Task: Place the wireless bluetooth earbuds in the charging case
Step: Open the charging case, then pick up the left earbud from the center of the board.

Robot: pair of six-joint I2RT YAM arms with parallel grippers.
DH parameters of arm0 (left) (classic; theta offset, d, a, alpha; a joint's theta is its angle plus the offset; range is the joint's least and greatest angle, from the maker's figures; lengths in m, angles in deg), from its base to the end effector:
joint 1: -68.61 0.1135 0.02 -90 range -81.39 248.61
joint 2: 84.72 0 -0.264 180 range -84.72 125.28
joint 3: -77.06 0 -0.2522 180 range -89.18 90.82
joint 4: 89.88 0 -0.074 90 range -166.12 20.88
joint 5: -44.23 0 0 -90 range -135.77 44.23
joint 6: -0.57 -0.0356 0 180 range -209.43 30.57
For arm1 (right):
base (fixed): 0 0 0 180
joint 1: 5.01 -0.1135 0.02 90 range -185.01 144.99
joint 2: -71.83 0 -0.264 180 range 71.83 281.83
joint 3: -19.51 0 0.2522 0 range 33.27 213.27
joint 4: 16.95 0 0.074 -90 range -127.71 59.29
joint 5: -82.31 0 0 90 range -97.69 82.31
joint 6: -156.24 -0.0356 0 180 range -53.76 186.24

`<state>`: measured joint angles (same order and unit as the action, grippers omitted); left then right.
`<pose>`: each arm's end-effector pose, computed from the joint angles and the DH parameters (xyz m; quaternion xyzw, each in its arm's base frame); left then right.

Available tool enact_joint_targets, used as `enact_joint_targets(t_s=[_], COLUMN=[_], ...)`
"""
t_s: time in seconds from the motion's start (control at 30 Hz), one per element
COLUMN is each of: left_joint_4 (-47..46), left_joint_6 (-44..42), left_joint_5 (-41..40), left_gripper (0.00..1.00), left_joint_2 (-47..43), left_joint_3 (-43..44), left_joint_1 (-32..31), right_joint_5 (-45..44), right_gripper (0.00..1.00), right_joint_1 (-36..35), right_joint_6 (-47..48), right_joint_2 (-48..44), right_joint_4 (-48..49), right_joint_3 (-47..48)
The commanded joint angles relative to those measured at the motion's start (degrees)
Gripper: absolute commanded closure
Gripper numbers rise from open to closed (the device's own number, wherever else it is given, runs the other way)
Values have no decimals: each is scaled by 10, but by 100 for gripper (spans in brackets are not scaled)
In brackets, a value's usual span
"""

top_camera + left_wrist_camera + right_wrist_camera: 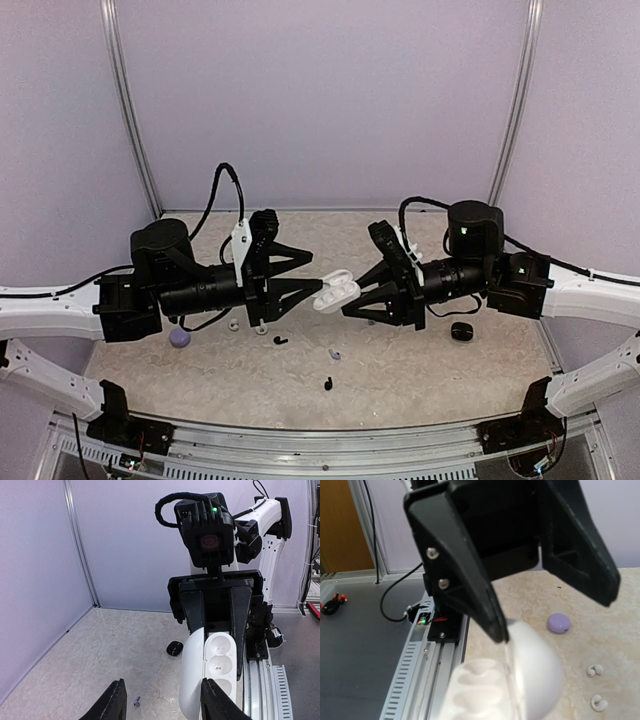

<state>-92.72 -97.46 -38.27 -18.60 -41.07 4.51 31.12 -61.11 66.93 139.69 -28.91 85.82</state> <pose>0.1155 -0.2484 0.3335 0.4574 0.5505 -0.3689 0.5931 0.1329 0.2378 0.3274 -0.5332 0.5538 0.5025 0.3956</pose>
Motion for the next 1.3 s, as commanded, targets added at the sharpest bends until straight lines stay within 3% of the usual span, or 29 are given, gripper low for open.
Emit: enact_joint_targets(t_s=[0.0, 0.27, 0.43, 0.57, 0.83, 1.07, 1.27], left_joint_4=[32, 75, 124, 222, 294, 285, 222], left_joint_6=[-12, 70, 213, 352, 507, 547, 560], left_joint_5=[-22, -87, -195, -237, -171, -187, -170], left_gripper=[47, 45, 46, 48, 60, 64, 67], left_joint_2=[-28, -85, -122, -125, -138, -102, -41], left_joint_3=[9, -18, -57, -68, -154, -194, -207], left_joint_1=[4, 12, 49, 117, 270, 294, 297], right_joint_5=[-13, -32, -12, 7, 19, 21, 22], right_gripper=[100, 100, 100, 100, 100, 100, 100], right_joint_1=[-4, 23, 57, 75, 86, 88, 87], right_joint_6=[-22, -60, -80, -85, -82, -80, -78], right_joint_2=[-17, -19, -24, -21, -20, -19, -17], right_joint_4=[9, 17, 44, 55, 56, 57, 54], right_joint_3=[-3, -11, -28, -36, -41, -43, -41])
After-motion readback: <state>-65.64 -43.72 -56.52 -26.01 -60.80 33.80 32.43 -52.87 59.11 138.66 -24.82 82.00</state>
